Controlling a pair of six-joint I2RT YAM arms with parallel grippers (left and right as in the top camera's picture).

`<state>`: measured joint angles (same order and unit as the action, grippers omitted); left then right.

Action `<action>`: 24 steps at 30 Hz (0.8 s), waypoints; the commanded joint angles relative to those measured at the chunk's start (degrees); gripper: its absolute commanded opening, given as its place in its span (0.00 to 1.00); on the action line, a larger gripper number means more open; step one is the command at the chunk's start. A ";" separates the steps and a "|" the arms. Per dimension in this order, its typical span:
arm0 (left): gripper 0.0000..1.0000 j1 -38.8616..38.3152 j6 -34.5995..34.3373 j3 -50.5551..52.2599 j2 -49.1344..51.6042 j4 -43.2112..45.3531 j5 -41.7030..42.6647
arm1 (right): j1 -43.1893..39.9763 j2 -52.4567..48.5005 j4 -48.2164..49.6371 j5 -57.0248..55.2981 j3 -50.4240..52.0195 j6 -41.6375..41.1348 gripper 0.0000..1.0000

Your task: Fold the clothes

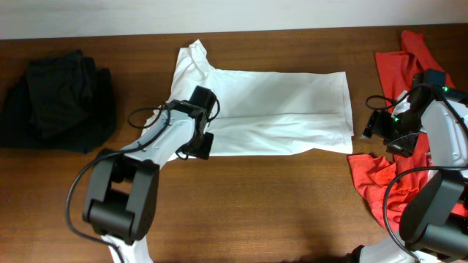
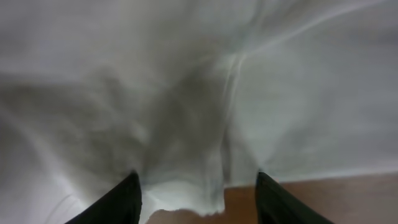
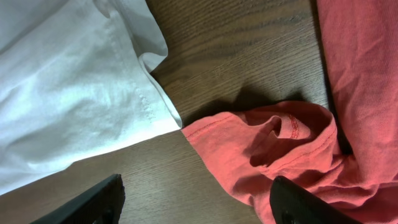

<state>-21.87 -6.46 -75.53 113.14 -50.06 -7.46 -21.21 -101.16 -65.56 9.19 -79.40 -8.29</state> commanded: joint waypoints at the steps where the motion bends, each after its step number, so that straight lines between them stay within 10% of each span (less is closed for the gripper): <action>1: 0.52 -0.11 0.33 0.39 2.27 0.20 -2.08 | 0.31 0.13 -0.04 0.48 -0.22 0.59 0.78; 13: 0.40 -0.11 0.33 -2.32 2.23 -2.08 -2.93 | 0.28 0.13 -0.02 0.44 -0.22 0.59 0.78; 19: 0.03 -0.11 0.33 -3.89 2.23 -2.73 -2.91 | 0.24 0.13 -0.02 0.26 -0.22 0.59 0.78; 24: 0.01 -0.09 0.33 -8.33 2.23 -4.55 -5.79 | 0.24 0.13 0.00 0.24 -0.22 0.59 0.78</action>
<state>-22.06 -6.24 -79.35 114.78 -53.65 -10.07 -21.21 -101.16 -65.58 9.19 -79.40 -8.32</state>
